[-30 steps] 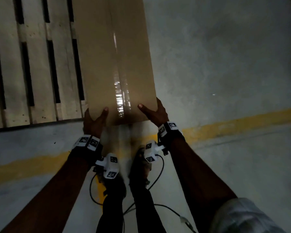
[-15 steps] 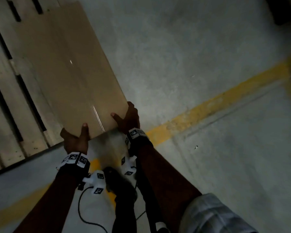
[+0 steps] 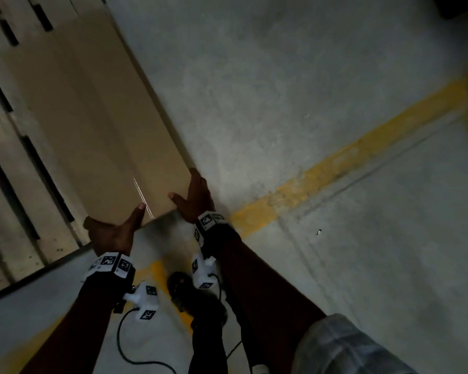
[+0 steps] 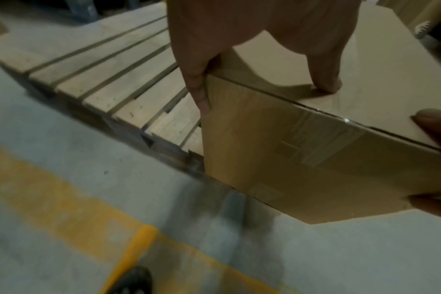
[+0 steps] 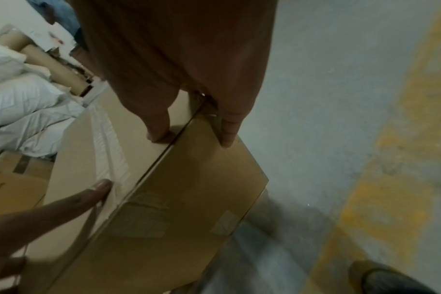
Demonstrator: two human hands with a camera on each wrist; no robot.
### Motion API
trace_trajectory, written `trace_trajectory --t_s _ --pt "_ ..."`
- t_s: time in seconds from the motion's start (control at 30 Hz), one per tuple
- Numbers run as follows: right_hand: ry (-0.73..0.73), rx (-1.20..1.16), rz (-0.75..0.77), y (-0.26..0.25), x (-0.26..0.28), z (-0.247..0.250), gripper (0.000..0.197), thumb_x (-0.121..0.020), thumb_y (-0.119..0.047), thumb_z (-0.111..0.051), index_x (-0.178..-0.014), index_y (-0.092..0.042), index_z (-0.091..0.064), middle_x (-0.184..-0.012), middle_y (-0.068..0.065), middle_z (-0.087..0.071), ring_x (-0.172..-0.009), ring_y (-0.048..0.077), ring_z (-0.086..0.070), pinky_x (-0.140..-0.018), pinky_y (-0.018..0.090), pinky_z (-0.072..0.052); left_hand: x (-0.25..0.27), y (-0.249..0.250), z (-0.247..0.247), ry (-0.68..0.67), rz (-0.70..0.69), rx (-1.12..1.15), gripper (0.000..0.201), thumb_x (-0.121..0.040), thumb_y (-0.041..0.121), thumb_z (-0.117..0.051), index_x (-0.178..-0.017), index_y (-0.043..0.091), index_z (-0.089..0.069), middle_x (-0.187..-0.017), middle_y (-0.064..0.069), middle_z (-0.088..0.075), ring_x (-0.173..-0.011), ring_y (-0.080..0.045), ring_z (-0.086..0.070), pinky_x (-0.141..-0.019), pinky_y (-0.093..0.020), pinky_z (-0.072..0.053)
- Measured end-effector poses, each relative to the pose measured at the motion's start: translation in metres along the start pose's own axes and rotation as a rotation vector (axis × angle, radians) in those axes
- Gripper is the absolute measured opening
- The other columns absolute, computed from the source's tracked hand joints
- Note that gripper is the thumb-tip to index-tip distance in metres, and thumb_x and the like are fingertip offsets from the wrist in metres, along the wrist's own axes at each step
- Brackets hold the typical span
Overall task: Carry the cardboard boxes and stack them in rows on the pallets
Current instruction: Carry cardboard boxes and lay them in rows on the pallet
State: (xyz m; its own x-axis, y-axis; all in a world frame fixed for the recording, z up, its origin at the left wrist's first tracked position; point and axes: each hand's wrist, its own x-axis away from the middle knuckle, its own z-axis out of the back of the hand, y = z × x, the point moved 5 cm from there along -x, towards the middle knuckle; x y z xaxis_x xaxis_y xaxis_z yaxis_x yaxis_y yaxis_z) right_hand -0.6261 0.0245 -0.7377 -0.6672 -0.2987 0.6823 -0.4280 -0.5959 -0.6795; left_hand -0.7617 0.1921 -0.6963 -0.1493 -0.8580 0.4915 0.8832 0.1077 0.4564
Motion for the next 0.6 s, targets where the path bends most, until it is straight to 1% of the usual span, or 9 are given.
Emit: trace_trajectory --t_s 0.1,0.17,0.33,0.43,0.6 --pt "-0.009 0.007 0.002 -0.002 0.0 -0.004 0.092 -0.093 -0.029 -0.075 -0.162 -0.013 -0.016 -0.16 0.016 -0.03 -0.145 0.038 -0.035 -0.117 0.05 -0.035 -0.005 0.001 0.006 -0.029 0.002 -0.028 0.119 -0.063 0.053 -0.093 -0.151 0.001 -0.031 -0.15 -0.021 -0.047 -0.137 -0.038 -0.047 -0.116 -0.045 -0.039" --pt "-0.001 0.004 -0.004 -0.002 0.001 -0.005 0.093 -0.092 -0.029 -0.075 -0.162 -0.014 -0.016 -0.16 0.017 -0.03 -0.145 0.038 -0.035 -0.117 0.051 -0.035 -0.003 0.002 0.006 -0.043 0.006 -0.025 0.118 -0.065 0.052 -0.093 -0.151 0.002 -0.03 -0.15 -0.021 -0.046 -0.137 -0.037 -0.046 -0.116 -0.045 -0.038" --pt "-0.016 0.012 -0.008 -0.002 0.003 -0.004 0.093 -0.093 -0.028 -0.074 -0.162 -0.013 -0.014 -0.161 0.018 -0.028 -0.146 0.038 -0.034 -0.118 0.048 -0.034 0.004 0.005 0.009 -0.055 0.015 0.0 0.109 -0.068 0.045 -0.093 -0.149 0.004 -0.032 -0.15 -0.02 -0.047 -0.138 -0.037 -0.045 -0.116 -0.044 -0.037" --pt "-0.015 0.031 -0.01 0.0 0.003 -0.003 0.093 -0.093 -0.029 -0.075 -0.162 -0.012 -0.014 -0.16 0.018 -0.029 -0.145 0.038 -0.036 -0.117 0.048 -0.035 0.007 0.003 0.009 -0.071 0.029 0.016 0.109 -0.071 0.04 -0.092 -0.151 0.004 -0.028 -0.153 -0.019 -0.043 -0.14 -0.037 -0.043 -0.119 -0.043 -0.034" --pt "-0.027 0.063 0.002 0.002 0.002 -0.003 0.094 -0.094 -0.031 -0.074 -0.162 -0.013 -0.013 -0.161 0.018 -0.029 -0.145 0.037 -0.036 -0.117 0.048 -0.036 0.001 -0.006 0.007 -0.071 0.037 0.063 0.115 -0.065 0.039 -0.096 -0.15 0.002 -0.028 -0.151 -0.018 -0.047 -0.138 -0.035 -0.047 -0.118 -0.04 -0.037"
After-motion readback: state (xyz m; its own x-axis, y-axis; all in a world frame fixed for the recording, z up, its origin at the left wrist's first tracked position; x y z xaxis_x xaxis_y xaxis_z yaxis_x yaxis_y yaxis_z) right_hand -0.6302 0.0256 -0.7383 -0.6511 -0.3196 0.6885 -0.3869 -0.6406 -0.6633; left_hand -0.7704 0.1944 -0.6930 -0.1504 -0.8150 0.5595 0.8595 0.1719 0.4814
